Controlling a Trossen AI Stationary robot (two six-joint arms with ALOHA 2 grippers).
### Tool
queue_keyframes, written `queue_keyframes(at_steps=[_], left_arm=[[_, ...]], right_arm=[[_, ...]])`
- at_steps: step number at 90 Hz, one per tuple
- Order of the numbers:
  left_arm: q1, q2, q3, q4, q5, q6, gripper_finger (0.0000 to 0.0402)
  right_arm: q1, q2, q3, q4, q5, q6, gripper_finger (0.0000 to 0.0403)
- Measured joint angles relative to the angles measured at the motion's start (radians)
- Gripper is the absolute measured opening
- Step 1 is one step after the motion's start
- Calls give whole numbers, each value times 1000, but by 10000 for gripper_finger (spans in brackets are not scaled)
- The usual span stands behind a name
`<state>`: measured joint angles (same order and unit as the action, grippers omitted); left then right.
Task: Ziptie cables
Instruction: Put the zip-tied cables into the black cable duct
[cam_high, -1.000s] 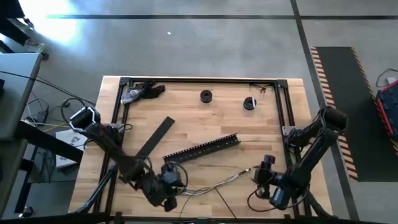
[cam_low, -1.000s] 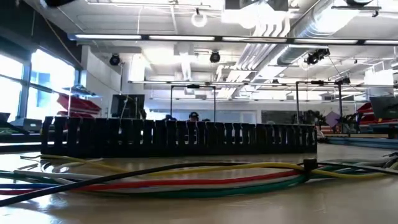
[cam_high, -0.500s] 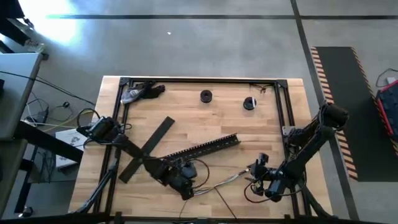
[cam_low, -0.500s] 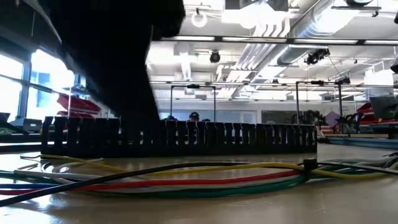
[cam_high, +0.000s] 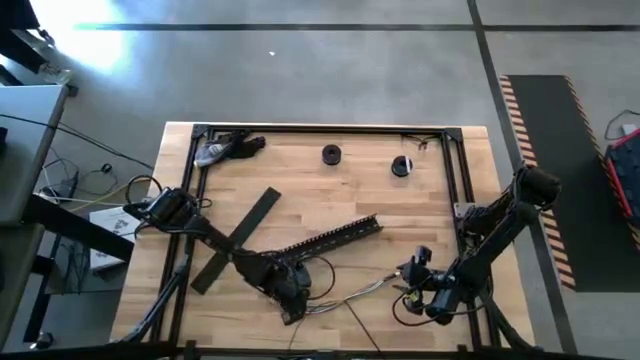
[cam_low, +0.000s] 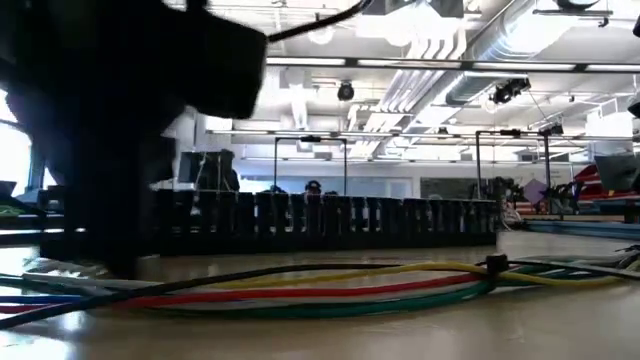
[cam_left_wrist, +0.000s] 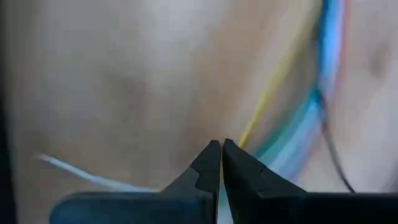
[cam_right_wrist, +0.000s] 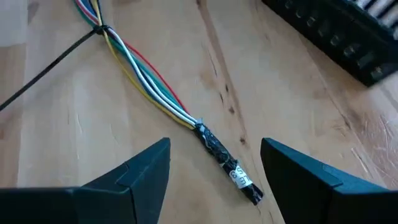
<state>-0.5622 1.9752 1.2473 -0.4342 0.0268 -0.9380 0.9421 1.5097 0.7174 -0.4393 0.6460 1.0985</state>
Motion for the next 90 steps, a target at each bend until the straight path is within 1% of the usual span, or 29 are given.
queue_keyframes(at_steps=[7, 19, 28, 33, 46, 57, 66, 76, 82, 90], left_arm=[[-9, -6, 28, -19, -10, 9, 1], [-14, -28, 84, -74, -85, 32, 0], [-17, -27, 91, -94, -88, 94, 1], [-20, -24, 90, -115, -107, 116, 1], [-21, -24, 90, -261, -169, 79, 1], [-11, -20, 92, -405, -201, 65, 0], [4, -15, 90, -534, -276, 99, 0], [33, -16, 91, -599, -396, 138, 0], [52, -16, 91, -600, -429, 192, 0], [68, -17, 98, -595, -434, 269, 0]], right_arm=[[0, 0, 0, 3, -1, 0, 234], [0, 0, 0, 11, -2, -4, 234], [0, 0, 0, 12, -2, -8, 234], [0, 0, 0, 16, -1, -8, 234], [-2, 0, 0, 58, 5, -15, 234], [-14, 0, 0, 113, 13, -68, 234], [-34, 1, 0, 142, 15, -107, 234], [-59, 1, 1, 166, 7, -136, 234], [-71, 1, 1, 169, 1, -138, 234], [-81, 1, 1, 169, -14, -139, 234]])
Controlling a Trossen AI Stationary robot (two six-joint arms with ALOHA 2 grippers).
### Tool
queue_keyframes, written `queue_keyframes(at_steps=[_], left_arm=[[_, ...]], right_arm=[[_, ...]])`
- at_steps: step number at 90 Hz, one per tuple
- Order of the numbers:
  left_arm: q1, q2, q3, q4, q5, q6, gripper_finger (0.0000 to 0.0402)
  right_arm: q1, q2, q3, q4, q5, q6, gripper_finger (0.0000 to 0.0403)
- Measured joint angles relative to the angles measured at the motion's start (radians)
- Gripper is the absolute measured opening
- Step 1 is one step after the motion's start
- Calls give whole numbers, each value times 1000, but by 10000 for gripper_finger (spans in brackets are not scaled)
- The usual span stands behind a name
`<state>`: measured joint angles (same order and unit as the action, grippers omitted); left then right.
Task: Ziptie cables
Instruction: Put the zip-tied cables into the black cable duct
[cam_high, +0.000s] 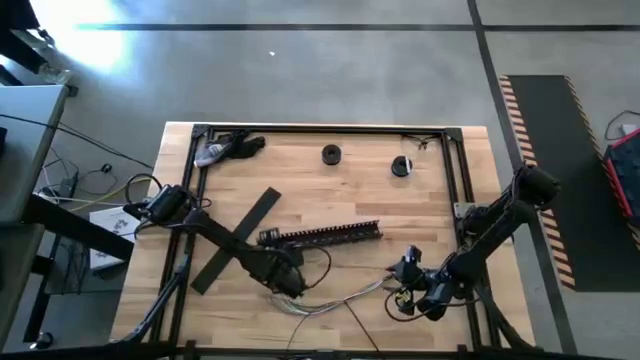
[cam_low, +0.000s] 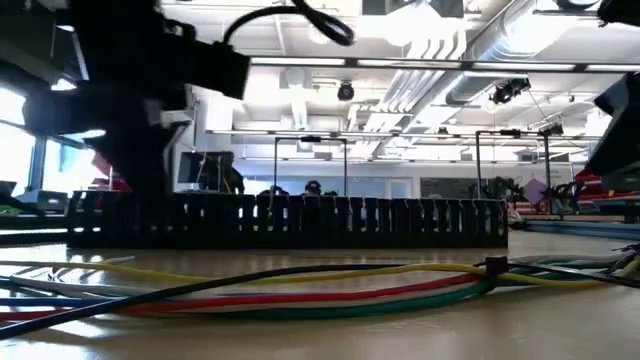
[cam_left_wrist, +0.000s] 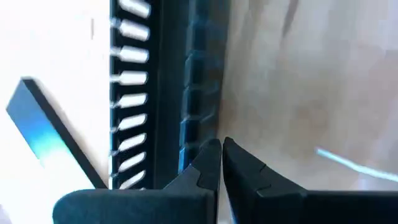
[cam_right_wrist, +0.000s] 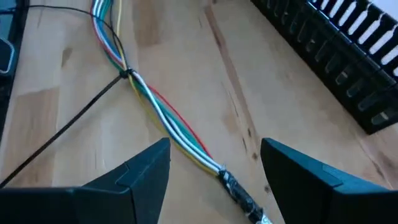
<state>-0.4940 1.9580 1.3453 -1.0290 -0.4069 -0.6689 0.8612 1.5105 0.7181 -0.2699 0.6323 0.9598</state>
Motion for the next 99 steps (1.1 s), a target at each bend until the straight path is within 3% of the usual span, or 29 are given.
queue_keyframes(at_steps=[13, 30, 46, 59, 72, 99], left_arm=[[-40, -7, 53, 42, 15, 98, 0], [-138, -7, 36, 326, 169, 283, 14], [-171, -7, -37, 492, 188, 158, 74], [-175, -6, -67, 529, 189, 55, 123], [-175, -6, -68, 558, 183, 37, 143], [-144, -6, -68, 777, 95, 78, 145]], right_arm=[[-4, 0, 0, 4, -46, -38, 234], [-3, 0, 0, 20, -160, -241, 234], [-35, 0, 0, -24, -188, -398, 234], [-102, 2, 0, -130, -302, -437, 223], [-136, 9, -24, -166, -404, -456, 182], [-155, 5, -93, -128, -403, -346, 48]])
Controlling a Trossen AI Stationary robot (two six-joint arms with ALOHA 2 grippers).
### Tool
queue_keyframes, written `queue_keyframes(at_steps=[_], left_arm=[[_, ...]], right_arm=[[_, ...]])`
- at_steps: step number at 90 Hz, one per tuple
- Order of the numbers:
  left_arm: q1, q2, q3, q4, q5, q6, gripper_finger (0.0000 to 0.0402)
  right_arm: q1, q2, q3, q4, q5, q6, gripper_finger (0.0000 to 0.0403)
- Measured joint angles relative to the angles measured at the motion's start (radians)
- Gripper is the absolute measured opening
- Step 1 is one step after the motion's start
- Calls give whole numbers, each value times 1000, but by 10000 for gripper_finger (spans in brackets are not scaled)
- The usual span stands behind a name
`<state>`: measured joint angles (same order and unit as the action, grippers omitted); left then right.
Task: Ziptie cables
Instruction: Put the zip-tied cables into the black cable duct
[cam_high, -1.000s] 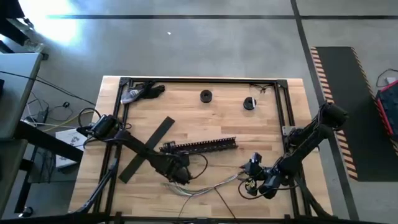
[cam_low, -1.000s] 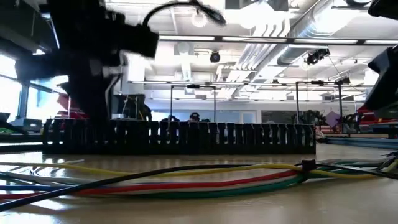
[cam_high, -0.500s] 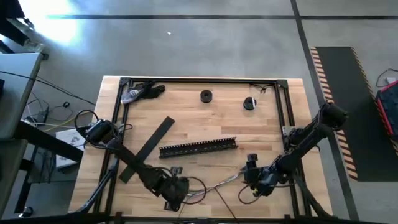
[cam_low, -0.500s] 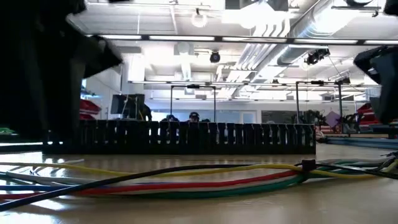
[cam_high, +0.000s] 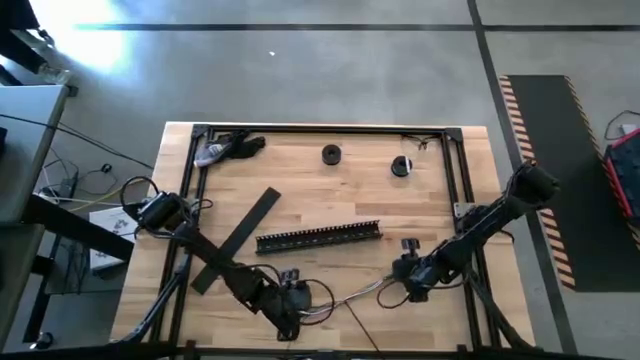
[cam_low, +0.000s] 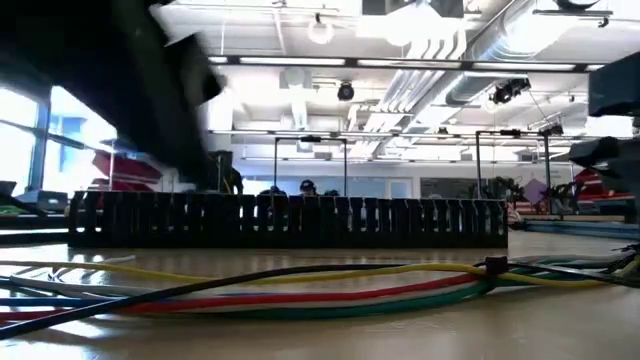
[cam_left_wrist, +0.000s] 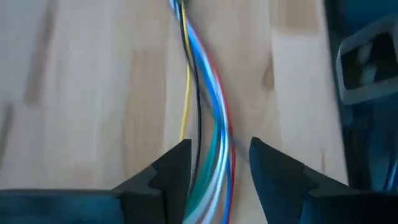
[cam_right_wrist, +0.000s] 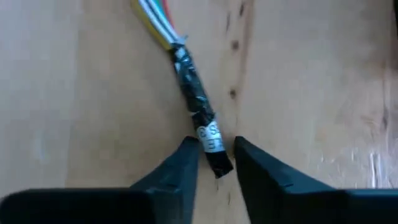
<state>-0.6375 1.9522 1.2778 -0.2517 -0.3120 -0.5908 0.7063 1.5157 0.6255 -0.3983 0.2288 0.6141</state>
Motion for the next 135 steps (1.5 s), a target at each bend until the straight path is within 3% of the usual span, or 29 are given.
queue_keyframes(at_steps=[8, 30, 56, 71, 105, 121, 135], left_arm=[[27, 6, 0, 85, -52, 23, 145], [140, 7, 0, 359, -123, 175, 145], [268, 7, 1, 542, 43, 216, 145], [314, 17, 0, 513, 159, 153, 145], [353, 114, 0, 514, 295, 49, 122], [369, 117, 0, 548, 343, 44, 91], [384, 117, 0, 572, 417, 49, 28]], right_arm=[[0, 7, 47, -24, 1, -30, 11], [-19, 5, 302, -182, 89, -146, 3], [-70, 32, 478, -276, 103, -282, 1], [-96, 86, 492, -276, 93, -327, 1], [-118, 110, 493, -273, 94, -327, 0], [-118, 110, 493, -271, 101, -327, 0], [-117, 109, 493, -269, 102, -324, 3]])
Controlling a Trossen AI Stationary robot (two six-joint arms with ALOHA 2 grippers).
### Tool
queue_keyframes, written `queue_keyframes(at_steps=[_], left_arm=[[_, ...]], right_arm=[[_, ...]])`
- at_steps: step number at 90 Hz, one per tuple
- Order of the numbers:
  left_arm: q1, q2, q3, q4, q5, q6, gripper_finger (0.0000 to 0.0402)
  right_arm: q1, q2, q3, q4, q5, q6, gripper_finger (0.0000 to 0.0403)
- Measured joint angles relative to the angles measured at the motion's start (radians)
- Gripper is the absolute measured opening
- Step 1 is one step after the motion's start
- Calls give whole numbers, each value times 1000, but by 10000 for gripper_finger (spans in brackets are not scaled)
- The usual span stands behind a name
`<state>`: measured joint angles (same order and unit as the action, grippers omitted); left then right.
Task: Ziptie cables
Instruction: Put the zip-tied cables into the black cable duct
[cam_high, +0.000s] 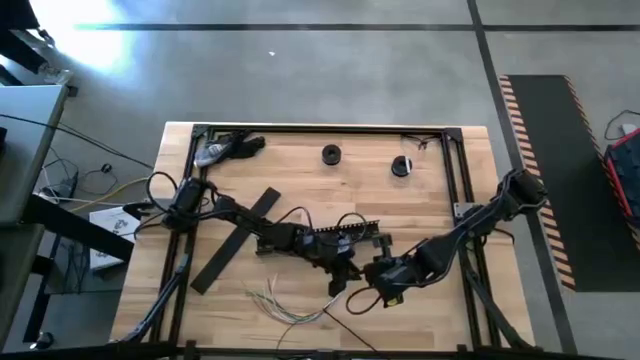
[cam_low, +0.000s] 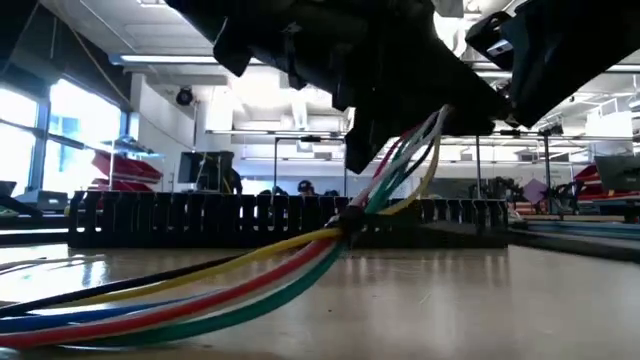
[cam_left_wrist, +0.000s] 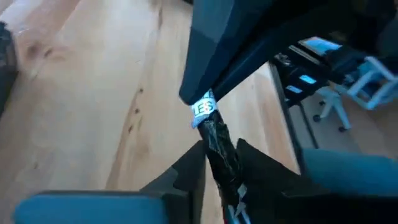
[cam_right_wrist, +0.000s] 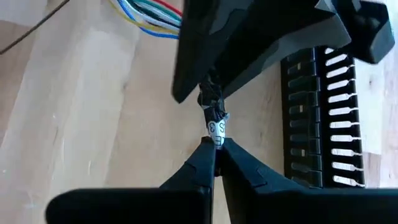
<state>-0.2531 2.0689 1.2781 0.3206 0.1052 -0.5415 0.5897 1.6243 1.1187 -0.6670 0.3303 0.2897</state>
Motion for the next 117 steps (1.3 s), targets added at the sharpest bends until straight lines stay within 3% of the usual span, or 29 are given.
queue_keyframes(at_steps=[13, 34, 47, 59, 68, 94, 117], left_arm=[[0, -3, 0, 3, -16, 22, 11], [-1, -66, 6, 11, -12, 34, 4], [-4, -128, 53, 23, -41, 101, 3], [-34, -196, 128, 23, -93, 235, 2], [-73, -255, 177, 20, -127, 346, 2], [-178, -401, 230, 17, -323, 579, 7], [-216, -441, 232, 107, -395, 669, 9]], right_arm=[[-1, -6, 0, -24, 10, 60, 31], [49, -63, 0, -238, -15, 300, 126], [156, -82, -41, -200, 97, 423, 169], [254, -82, -122, -23, 278, 534, 187], [282, -82, -209, 197, 351, 558, 196], [214, -81, -477, 899, 396, 294, 258], [121, -80, -515, 1137, 350, 68, 289]])
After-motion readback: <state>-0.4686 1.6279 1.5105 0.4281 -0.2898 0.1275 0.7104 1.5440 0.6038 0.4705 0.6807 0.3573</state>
